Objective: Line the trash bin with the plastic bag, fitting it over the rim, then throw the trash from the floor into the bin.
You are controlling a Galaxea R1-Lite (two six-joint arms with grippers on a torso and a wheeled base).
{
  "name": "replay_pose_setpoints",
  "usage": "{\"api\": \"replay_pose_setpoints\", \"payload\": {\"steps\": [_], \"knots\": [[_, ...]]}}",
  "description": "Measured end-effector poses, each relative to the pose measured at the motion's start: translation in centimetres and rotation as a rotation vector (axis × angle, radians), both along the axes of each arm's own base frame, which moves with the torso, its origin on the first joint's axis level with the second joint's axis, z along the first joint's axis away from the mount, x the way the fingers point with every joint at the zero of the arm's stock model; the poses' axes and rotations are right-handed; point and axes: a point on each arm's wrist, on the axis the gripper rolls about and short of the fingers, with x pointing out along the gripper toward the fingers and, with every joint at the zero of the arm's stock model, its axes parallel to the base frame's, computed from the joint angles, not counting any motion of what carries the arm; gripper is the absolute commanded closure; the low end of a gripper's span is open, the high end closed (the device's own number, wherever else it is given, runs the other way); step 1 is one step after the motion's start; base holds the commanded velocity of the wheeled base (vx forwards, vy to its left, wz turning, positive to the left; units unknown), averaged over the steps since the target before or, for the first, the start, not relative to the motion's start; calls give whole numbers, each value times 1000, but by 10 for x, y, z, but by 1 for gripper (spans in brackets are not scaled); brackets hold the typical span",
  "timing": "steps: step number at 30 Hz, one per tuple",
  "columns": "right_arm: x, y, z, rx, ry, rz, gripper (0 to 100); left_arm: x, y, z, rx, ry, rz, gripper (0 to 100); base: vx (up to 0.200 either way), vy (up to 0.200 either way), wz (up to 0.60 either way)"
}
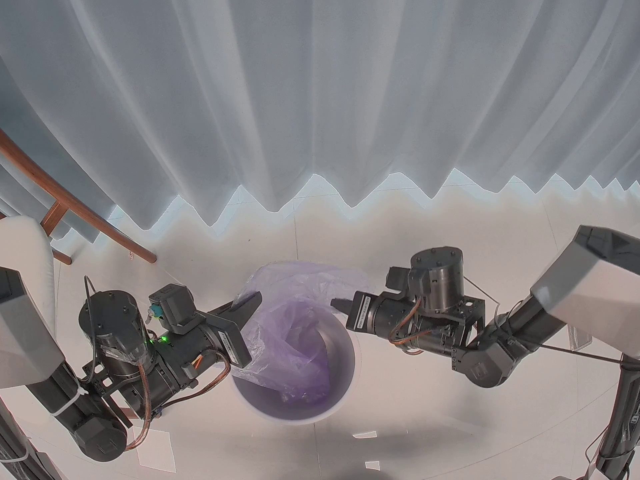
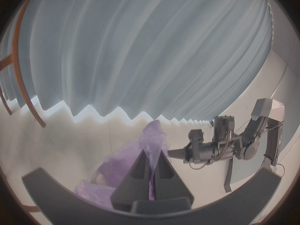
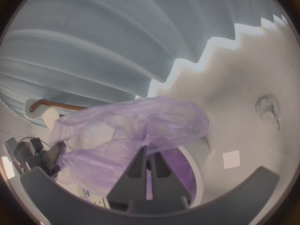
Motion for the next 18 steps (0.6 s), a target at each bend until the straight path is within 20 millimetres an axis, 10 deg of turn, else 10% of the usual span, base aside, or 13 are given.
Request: {"api": "replay_pose_setpoints", "payload": {"steps": [18], "knots": [[43,-60,59,-158,-27,-121,100,8,13,-2,12,24,67,100,0,0,0]]}}
